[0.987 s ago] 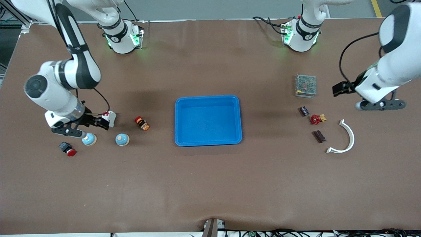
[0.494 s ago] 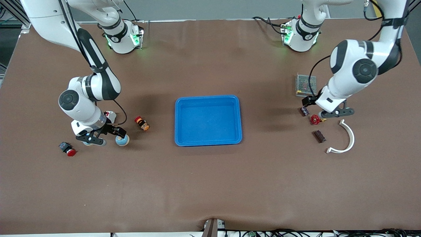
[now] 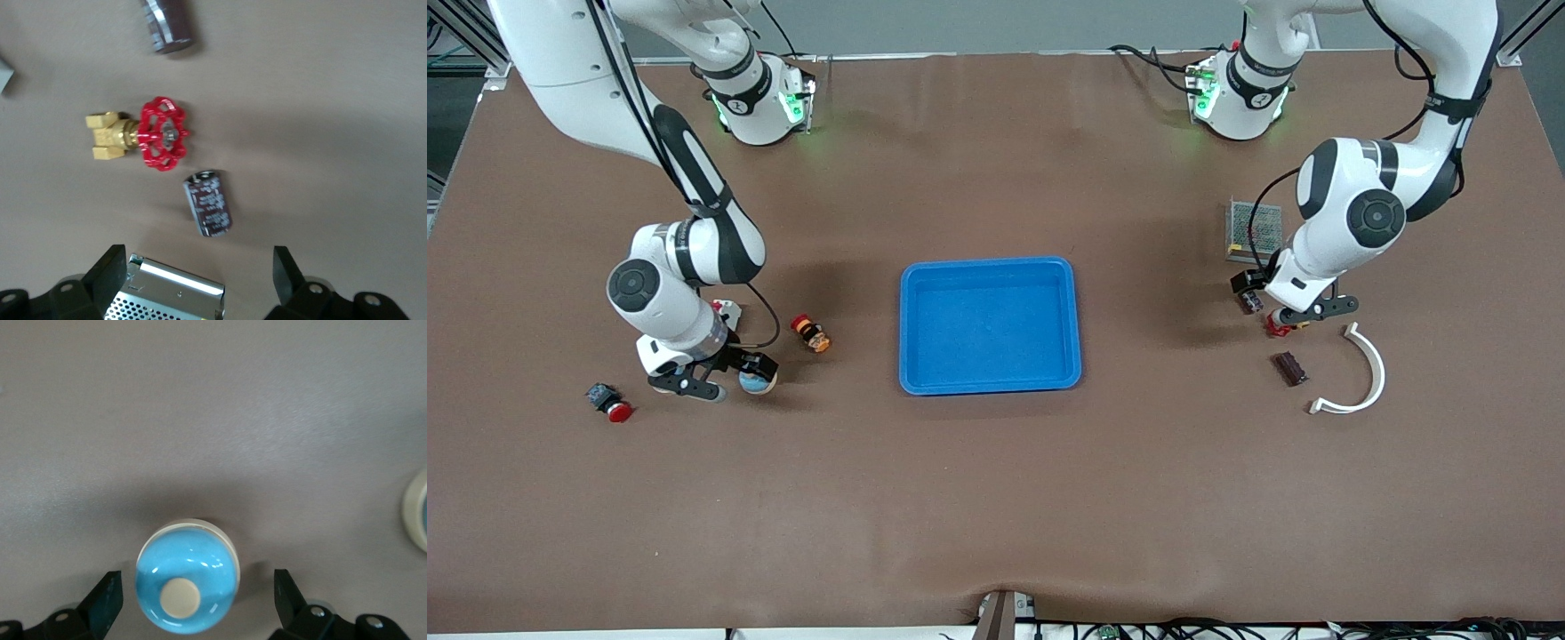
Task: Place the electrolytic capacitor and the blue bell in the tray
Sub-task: 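Carry the bell with the right gripper while the left carries the capacitor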
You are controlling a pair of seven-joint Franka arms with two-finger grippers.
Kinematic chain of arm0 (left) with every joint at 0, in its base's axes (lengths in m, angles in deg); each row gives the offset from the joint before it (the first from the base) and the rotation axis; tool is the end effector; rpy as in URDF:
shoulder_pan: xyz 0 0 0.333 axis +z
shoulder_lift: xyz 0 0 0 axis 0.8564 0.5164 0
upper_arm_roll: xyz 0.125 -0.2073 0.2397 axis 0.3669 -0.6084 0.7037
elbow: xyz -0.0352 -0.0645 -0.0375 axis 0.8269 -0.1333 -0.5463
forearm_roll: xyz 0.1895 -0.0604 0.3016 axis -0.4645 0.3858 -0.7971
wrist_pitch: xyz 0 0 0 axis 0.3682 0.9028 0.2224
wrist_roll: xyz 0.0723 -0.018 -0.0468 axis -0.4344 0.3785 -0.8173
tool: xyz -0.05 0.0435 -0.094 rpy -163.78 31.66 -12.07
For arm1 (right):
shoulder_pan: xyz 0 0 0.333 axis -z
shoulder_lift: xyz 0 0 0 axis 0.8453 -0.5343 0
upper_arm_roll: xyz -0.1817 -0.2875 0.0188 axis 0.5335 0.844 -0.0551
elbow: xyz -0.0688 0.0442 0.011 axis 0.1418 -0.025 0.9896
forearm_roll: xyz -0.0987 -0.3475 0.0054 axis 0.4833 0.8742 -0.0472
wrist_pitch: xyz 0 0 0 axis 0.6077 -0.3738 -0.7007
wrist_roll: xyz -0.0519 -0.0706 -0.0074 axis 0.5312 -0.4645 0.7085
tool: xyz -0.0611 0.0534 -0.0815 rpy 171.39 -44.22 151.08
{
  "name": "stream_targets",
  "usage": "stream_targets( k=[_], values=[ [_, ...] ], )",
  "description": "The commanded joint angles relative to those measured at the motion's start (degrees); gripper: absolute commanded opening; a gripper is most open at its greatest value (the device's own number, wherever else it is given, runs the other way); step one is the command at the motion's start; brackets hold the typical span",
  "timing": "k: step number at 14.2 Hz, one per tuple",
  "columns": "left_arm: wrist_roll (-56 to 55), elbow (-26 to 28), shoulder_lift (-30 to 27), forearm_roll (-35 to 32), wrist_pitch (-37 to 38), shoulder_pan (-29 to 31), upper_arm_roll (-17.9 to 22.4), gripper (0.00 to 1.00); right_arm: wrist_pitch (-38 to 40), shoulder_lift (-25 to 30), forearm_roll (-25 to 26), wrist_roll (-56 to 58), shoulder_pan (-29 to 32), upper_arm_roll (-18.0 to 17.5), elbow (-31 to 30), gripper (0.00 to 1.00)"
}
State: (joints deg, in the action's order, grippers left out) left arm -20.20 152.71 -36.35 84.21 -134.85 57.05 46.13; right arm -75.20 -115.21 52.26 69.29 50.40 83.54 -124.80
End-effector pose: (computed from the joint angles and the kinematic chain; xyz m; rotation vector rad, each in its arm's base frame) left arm 0.4614 -0.0482 0.2801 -3.0554 -0.3789 0.2481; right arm 0.5770 0.0616 0.2240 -3.1006 0.3645 -0.1307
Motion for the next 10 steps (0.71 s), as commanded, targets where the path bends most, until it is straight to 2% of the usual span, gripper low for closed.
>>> stream_targets(
  k=[1, 2, 3, 4, 8, 10],
  values=[
    [-6.2, 0.0, 3.5, 1.0, -4.1, 0.0, -0.3, 0.86, 0.1, -1.3, -0.2, -1.4, -0.8, 0.2, 2.1, 1.0],
    [-6.7, -0.2, 4.7, 1.0, -4.9, 0.1, -0.3, 0.85, 0.2, -1.3, -0.2, -1.4, -0.8, 0.2, 2.1, 0.8],
    [-6.9, -0.2, 5.4, 1.0, -5.6, 0.2, -0.3, 0.84, 0.3, -1.3, -0.3, -1.5, -0.9, 0.1, 2.2, 0.37],
    [-7.0, -0.2, 5.4, 1.0, -5.6, 0.2, -0.3, 0.83, 0.3, -1.3, -0.4, -1.8, -0.9, 0.1, 2.3, 0.0],
    [-7.0, -0.6, 7.0, 1.0, -5.7, 0.3, -0.2, 0.74, 1.2, -0.6, -0.4, -6.7, -2.3, 0.0, 2.3, 0.0],
    [-7.0, -0.9, 7.6, 1.0, -5.8, 0.4, -0.1, 0.68, 7.3, 1.3, -0.5, -11.4, -3.1, -0.3, 4.2, 0.0]
  ],
)
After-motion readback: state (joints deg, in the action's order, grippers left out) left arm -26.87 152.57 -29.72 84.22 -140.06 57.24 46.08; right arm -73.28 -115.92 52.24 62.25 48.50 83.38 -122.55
